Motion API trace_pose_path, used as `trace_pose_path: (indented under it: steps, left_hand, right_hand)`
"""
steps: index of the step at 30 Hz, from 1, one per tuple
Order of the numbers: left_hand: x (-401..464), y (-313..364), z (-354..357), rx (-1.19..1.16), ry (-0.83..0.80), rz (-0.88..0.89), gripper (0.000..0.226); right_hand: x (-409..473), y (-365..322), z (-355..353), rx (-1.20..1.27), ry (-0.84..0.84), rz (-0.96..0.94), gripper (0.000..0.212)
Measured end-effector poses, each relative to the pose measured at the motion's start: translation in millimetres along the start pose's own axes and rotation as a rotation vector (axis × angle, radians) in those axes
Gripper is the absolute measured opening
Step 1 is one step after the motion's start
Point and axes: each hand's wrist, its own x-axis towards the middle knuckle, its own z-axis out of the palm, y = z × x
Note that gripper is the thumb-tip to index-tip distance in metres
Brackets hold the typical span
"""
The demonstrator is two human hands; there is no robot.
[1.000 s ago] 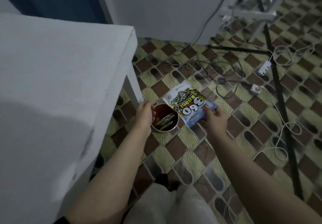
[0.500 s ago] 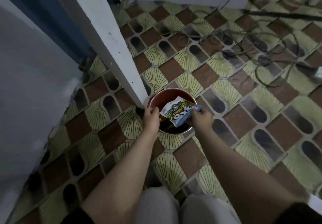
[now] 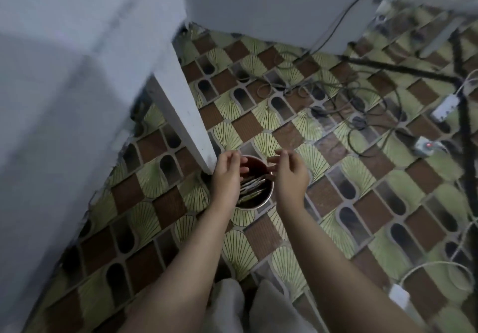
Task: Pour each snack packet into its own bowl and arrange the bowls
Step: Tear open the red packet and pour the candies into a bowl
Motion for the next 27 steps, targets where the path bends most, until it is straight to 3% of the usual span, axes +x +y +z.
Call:
trace_pose_path:
  steps: [7, 12, 17, 27]
  left_hand:
    - [-135, 194, -55, -0.106, 0.051, 0.374, 0.019]
    - [-211, 285, -134, -0.109, 0.248, 0.589, 0.016]
    - [-268, 306, -233, -0.126, 0.538, 0.709, 0.015]
    - [-387, 248, -458, -0.166, 1.138, 0.733, 0.015]
  right_hand:
    - [-137, -214, -33, 0.125, -0.245, -0.464, 0.023]
    - [-223, -314, -7, 0.181, -0.486, -0.746, 0.020]
    - [-311, -349, 49, 0.209, -0.710, -0.840, 0.020]
    - [-543, -324, 174, 0.249, -1.205, -0.844, 0.020]
